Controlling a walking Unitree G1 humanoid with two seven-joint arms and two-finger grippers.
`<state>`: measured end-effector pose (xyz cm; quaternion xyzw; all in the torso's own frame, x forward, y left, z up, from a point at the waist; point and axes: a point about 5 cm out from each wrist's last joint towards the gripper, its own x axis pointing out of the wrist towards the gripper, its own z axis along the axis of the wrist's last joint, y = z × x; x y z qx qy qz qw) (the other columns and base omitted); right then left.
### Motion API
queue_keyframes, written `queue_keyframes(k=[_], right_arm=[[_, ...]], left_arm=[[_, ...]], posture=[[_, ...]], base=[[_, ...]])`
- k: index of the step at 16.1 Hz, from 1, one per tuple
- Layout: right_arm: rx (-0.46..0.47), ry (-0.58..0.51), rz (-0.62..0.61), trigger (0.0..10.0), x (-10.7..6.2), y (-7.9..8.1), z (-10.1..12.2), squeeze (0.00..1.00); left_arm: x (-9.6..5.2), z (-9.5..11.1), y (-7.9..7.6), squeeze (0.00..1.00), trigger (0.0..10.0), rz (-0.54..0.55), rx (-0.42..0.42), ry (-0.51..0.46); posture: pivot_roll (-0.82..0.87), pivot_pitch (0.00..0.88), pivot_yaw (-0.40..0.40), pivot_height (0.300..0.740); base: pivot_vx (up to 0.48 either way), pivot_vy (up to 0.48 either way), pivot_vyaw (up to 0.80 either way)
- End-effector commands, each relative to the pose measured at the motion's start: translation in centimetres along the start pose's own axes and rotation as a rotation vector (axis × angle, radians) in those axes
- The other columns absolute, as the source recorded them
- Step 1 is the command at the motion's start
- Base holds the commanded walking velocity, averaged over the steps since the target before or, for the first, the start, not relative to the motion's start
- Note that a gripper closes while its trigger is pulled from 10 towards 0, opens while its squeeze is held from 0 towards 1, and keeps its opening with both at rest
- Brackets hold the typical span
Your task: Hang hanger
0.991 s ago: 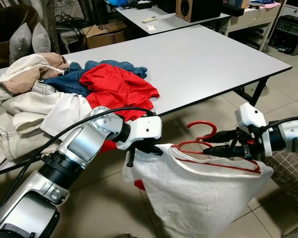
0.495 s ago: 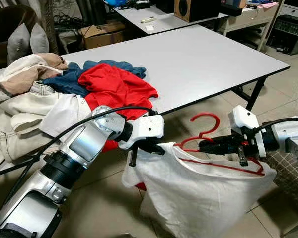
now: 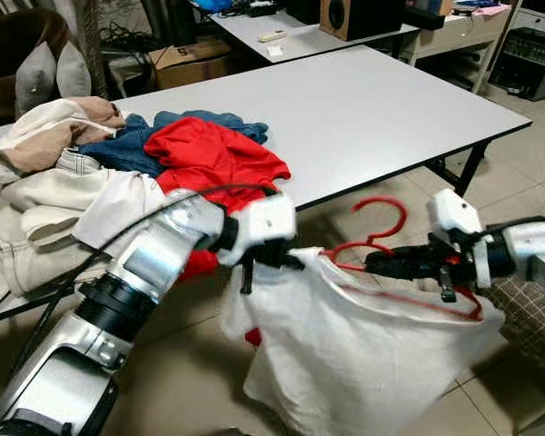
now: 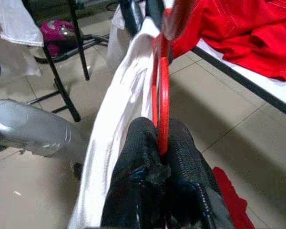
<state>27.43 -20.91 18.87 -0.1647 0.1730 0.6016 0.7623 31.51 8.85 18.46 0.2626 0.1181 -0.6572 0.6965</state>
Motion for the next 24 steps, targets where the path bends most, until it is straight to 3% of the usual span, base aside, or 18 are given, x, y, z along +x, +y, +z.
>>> queue_keyframes(k=[1,2,3,8,10,11,12,13,14,15,16,18,19,21,22,24], right_arm=[[-0.025,-0.017,0.014,0.0,0.1,0.4,0.6,0.00],[-0.015,-0.016,0.004,0.0,0.1,0.6,0.4,0.00],[-0.003,-0.018,-0.012,0.0,-0.1,0.9,0.2,0.00],[0.063,-0.019,-0.048,0.0,-0.2,2.4,-1.6,0.00],[0.100,-0.030,-0.109,0.0,0.3,3.3,-2.5,0.00],[0.131,-0.034,-0.191,6.7,0.9,4.1,-3.4,0.00],[0.131,-0.034,-0.191,6.7,0.9,4.1,-3.4,0.00],[0.131,-0.034,-0.274,10.0,2.4,5.7,-4.7,0.00],[0.153,-0.031,-0.348,10.0,4.0,7.3,-5.8,0.00],[0.248,-0.027,-0.454,10.0,4.9,8.1,-7.1,0.00],[0.336,-0.048,-0.598,10.0,5.7,8.6,-8.5,0.00],[0.365,-0.064,-0.707,10.0,6.3,8.8,-9.1,0.00],[0.369,-0.056,-0.774,10.0,6.6,8.9,-9.7,0.00],[0.408,-0.071,-0.795,10.0,6.9,9.4,-10.3,0.00],[0.442,-0.074,-0.840,10.0,7.2,9.3,-10.8,0.00],[0.608,-0.159,-0.755,10.0,7.9,9.9,-10.9,0.00]], left_arm=[[-0.6,2.2,0.5,1.00,10.0,-0.008,0.050,-0.086],[-1.0,2.2,0.7,1.00,10.0,0.019,0.103,-0.069],[-1.5,1.9,0.5,0.00,10.0,-0.012,0.120,-0.053],[-2.8,0.9,-1.1,0.00,10.0,-0.152,0.104,-0.061],[-3.5,-0.3,-1.1,0.00,10.0,-0.099,0.060,-0.029],[-4.5,-1.3,-0.8,0.00,10.0,0.013,-0.002,-0.037],[-4.5,-1.3,-0.8,0.00,10.0,0.013,-0.002,-0.037],[-5.7,-2.9,-1.4,0.00,10.0,0.164,-0.111,-0.063],[-6.3,-4.4,-2.6,0.00,10.0,0.296,-0.218,-0.094],[-6.2,-5.4,-4.0,0.00,10.0,0.406,-0.297,-0.134],[-5.6,-6.9,-5.8,0.00,10.0,0.627,-0.451,-0.232],[-5.4,-8.6,-7.4,0.00,10.0,0.812,-0.551,-0.228],[-5.0,-9.7,-8.9,0.00,10.0,0.856,-0.591,-0.183],[-3.5,-10.7,-10.6,0.00,10.0,0.895,-0.586,-0.102],[-2.2,-11.4,-11.2,0.00,10.0,0.946,-0.652,-0.092],[-1.2,-11.4,-11.1,0.00,10.0,0.998,-0.686,-0.067]], posture=[[-0.03,0.000,0.080,0.740],[-0.03,0.000,0.081,0.740],[-0.03,0.000,0.087,0.740],[-0.03,0.000,0.104,0.740],[-0.04,0.000,0.120,0.740],[-0.04,0.000,0.128,0.740],[-0.04,0.000,0.128,0.740],[-0.03,0.000,0.122,0.740],[-0.02,0.000,0.113,0.740],[0.01,0.000,0.097,0.740],[0.07,0.000,0.054,0.740],[0.09,0.000,0.032,0.740],[0.09,0.000,0.032,0.740],[0.10,0.000,0.030,0.740],[0.10,0.000,0.023,0.740],[0.12,0.000,0.016,0.740]], base=[[0.000,0.000,0.00],[0.000,0.000,0.00],[0.000,0.000,0.00],[0.000,0.000,0.00],[0.000,0.000,0.00],[0.000,0.000,0.00],[0.000,0.000,0.00],[0.000,0.000,0.00],[0.000,0.000,0.00],[0.000,0.000,0.00],[0.000,0.000,0.80],[0.000,0.000,0.80],[0.000,0.000,0.80],[0.000,0.000,0.80],[0.000,0.000,0.80],[0.000,0.000,0.80]])
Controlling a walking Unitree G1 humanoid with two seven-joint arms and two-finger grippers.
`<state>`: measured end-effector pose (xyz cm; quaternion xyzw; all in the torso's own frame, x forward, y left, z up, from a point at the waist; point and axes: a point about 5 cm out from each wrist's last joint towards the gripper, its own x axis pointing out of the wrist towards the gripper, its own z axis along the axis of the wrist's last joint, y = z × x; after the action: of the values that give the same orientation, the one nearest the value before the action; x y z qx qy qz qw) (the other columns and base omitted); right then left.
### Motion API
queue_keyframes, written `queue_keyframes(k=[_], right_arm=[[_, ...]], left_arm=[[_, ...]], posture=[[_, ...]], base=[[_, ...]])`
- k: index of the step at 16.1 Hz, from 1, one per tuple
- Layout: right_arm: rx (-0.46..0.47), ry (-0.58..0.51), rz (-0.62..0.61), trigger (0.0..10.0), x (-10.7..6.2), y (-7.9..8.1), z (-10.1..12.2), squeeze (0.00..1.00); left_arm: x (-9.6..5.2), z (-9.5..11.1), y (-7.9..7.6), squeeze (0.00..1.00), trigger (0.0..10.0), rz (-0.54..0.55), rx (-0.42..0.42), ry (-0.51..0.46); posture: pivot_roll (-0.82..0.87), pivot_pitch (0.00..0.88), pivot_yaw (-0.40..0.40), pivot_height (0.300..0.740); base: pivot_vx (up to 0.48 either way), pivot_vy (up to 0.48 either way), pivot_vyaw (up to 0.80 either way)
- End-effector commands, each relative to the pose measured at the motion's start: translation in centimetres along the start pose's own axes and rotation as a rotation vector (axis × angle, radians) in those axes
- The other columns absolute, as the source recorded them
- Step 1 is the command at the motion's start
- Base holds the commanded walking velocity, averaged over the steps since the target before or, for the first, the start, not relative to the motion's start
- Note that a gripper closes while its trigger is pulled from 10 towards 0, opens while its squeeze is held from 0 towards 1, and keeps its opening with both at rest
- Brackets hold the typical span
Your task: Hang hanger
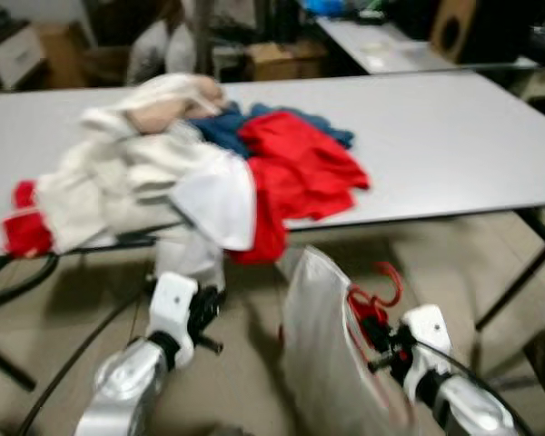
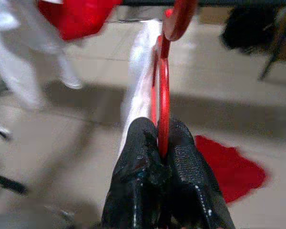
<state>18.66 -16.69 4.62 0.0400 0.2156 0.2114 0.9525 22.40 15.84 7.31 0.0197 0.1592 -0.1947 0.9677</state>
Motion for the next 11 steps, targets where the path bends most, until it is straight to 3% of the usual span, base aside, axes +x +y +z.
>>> queue_keyframes(k=[1,2,5,11], right_arm=[[-0.001,0.011,0.019,10.0,-0.1,-0.2,0.0,0.00],[-0.032,0.071,0.008,10.0,0.0,-0.5,-1.3,0.00],[-0.112,0.106,0.089,10.0,0.5,-0.3,-1.1,0.00],[-0.089,0.018,0.029,10.0,2.6,-1.1,-0.6,0.00]], left_arm=[[0.3,-0.1,-0.2,0.00,10.0,0.017,0.005,0.015],[0.4,-0.6,-0.8,0.00,10.0,-0.001,0.022,0.021],[0.4,-0.3,-0.8,0.00,10.0,0.022,-0.003,-0.037],[1.1,-1.0,0.9,0.00,10.0,0.132,0.019,-0.056]], posture=[[0.12,0.000,0.004,0.740],[0.12,0.000,0.005,0.740],[0.10,0.000,-0.006,0.740],[0.12,0.000,-0.034,0.740]], base=[[0.000,0.000,0.80],[0.000,0.000,0.80],[0.000,0.000,0.80],[0.000,0.000,0.80]])
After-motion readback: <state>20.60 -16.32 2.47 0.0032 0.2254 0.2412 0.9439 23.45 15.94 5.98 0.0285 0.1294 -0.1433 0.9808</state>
